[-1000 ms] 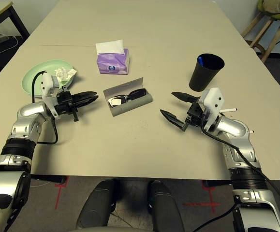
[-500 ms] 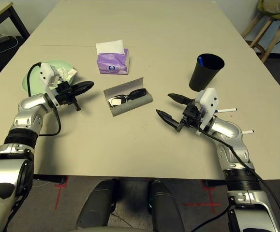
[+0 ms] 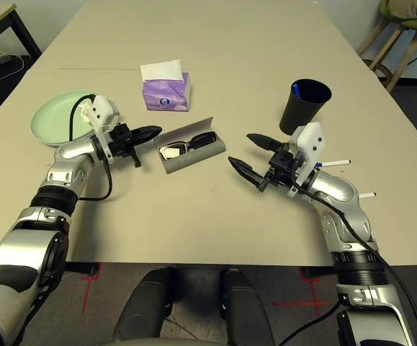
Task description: Organize and tidy the items on the table.
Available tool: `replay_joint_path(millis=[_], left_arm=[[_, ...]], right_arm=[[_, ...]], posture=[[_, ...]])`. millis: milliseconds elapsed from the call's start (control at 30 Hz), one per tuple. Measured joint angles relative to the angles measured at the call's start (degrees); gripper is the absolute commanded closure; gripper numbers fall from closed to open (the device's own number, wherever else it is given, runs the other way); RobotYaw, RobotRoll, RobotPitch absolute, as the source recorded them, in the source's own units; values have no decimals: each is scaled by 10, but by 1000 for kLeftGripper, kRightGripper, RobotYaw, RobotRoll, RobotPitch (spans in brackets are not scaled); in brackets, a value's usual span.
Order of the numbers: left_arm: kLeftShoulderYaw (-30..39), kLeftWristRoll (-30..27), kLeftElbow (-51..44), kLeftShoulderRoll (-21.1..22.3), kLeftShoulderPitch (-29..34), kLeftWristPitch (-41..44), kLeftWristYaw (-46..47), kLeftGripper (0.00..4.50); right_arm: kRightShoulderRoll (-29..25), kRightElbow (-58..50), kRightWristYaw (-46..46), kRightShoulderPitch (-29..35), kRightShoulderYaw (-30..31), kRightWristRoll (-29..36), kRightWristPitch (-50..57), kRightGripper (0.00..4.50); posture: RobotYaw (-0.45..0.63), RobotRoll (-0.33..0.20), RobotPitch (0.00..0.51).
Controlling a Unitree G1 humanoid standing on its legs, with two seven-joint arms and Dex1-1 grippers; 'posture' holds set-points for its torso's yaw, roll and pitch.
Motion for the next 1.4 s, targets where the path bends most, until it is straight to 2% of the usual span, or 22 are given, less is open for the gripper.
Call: replay_joint_path(millis=[400, 867, 1400], left_arm=[[1, 0, -6, -3, 3, 5, -16, 4453], [1, -11, -68, -5, 36, 49, -43, 4453], [-4, -11, -116, 3, 64, 76, -85, 4453]], right_arm=[[0, -6, -4, -6, 0, 1, 9, 0], [-1, -6, -3, 1, 5, -1, 17, 0], [-26, -3, -14, 2, 21, -26, 21, 0]], posture=[[129, 0, 141], [131, 0, 143], [133, 0, 142]])
